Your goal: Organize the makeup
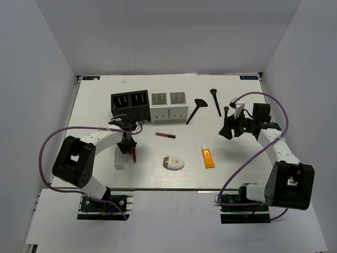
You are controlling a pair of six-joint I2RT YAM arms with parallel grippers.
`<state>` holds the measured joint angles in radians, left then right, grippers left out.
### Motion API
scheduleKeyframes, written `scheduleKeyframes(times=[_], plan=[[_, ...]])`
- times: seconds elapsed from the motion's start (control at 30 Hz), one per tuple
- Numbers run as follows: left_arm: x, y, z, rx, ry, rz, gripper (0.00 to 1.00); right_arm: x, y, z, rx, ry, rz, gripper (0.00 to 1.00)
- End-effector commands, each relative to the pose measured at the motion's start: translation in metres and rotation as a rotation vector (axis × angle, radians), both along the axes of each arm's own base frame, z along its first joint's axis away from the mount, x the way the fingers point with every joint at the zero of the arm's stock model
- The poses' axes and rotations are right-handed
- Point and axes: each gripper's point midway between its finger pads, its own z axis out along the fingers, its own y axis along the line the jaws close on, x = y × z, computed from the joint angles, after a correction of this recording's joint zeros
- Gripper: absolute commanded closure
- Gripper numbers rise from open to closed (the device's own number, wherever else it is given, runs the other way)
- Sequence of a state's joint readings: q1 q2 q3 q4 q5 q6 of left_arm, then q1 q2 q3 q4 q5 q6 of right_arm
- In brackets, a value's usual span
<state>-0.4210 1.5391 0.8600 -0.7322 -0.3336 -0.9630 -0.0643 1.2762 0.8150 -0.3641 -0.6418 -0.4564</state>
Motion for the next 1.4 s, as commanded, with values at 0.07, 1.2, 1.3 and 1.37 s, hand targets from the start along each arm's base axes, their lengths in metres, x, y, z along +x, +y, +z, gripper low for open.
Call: scheduleKeyframes(times=[0.07, 1.2, 1.3, 1.37], plan=[[0.006, 0.0, -0.008, 0.001, -0.013, 0.007, 0.65, 0.003, 0.0, 0.004, -0.005, -0.024, 0.014, 0.31], [0.025, -0.04, 0.132, -0.224, -0.227, -0.14, 1.0, 0.0, 0.002, 0.003, 0.009, -0.018, 0.025, 0.31], [0.024, -0.059, 0.158, -0.332, -0.294, -0.228, 1.0, -0.001, 0.003, 0.003, 0.019, -0.017, 0.027, 0.31], [0.022, -0.071, 0.174, -0.403, -0.333, -0.285, 1.0, 0.0, 0.004, 0.003, 0.021, -0.016, 0.028, 0.31]])
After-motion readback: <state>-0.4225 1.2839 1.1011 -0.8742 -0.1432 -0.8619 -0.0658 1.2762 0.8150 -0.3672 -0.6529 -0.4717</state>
